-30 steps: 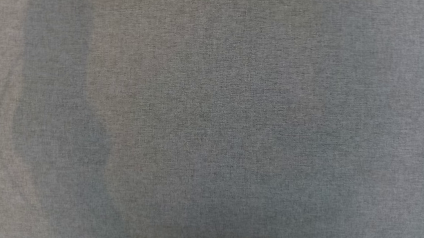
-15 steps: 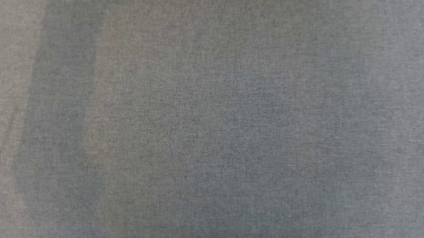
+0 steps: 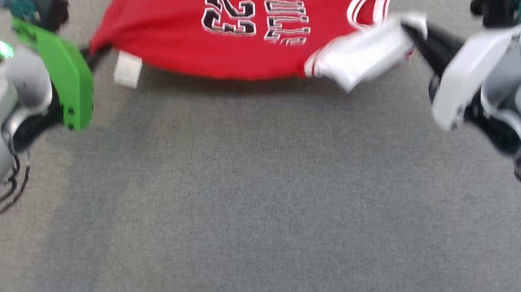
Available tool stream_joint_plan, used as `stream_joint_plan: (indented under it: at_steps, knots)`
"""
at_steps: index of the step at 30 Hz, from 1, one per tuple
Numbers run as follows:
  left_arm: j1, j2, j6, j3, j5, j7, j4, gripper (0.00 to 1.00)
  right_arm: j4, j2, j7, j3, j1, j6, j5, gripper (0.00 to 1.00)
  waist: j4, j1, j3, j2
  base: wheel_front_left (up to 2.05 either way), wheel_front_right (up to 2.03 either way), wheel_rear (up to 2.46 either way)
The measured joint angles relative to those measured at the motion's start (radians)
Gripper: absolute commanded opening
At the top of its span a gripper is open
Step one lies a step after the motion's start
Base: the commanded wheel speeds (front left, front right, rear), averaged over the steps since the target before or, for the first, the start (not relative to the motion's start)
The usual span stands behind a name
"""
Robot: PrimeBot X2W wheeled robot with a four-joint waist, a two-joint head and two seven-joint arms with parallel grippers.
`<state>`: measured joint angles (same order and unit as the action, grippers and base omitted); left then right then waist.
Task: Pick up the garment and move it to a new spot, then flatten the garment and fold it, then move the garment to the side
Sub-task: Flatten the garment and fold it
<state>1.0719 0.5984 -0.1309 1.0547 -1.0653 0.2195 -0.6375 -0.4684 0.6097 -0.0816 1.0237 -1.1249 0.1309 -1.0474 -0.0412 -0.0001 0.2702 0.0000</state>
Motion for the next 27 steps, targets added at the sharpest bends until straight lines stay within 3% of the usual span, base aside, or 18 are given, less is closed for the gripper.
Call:
stream_joint_plan:
  at_steps: [8,14,18,23,27]
  knots:
    - [-0.213,0.099,0.007,0.083,-0.115,0.156,0.163,0.00,0.272,0.216,-0.202,0.067,0.265,0.000,-0.078,0.00,0.002,0.0000,-0.150,0.0000,0.00,0.00,0.00]
    - [-0.353,0.211,0.070,0.119,-0.192,0.256,0.377,0.00,0.469,0.350,-0.336,0.041,0.475,0.000,-0.131,0.00,0.007,0.0000,-0.226,0.0000,0.00,0.00,0.00]
    - [-0.447,0.315,0.141,0.153,-0.253,0.344,0.571,0.00,0.602,0.430,-0.439,-0.019,0.615,0.000,-0.146,0.00,0.014,-0.0001,-0.251,0.0001,0.00,0.00,0.00]
    - [-0.449,0.375,0.193,0.146,-0.296,0.416,0.693,0.00,0.675,0.465,-0.523,-0.119,0.682,0.000,-0.148,0.00,0.021,-0.0001,-0.222,0.0000,0.00,0.00,0.00]
    - [-0.396,0.378,0.201,0.137,-0.323,0.504,0.703,0.00,0.681,0.441,-0.623,-0.196,0.675,0.000,-0.159,0.00,0.027,0.0000,-0.180,0.0000,0.00,0.00,0.00]
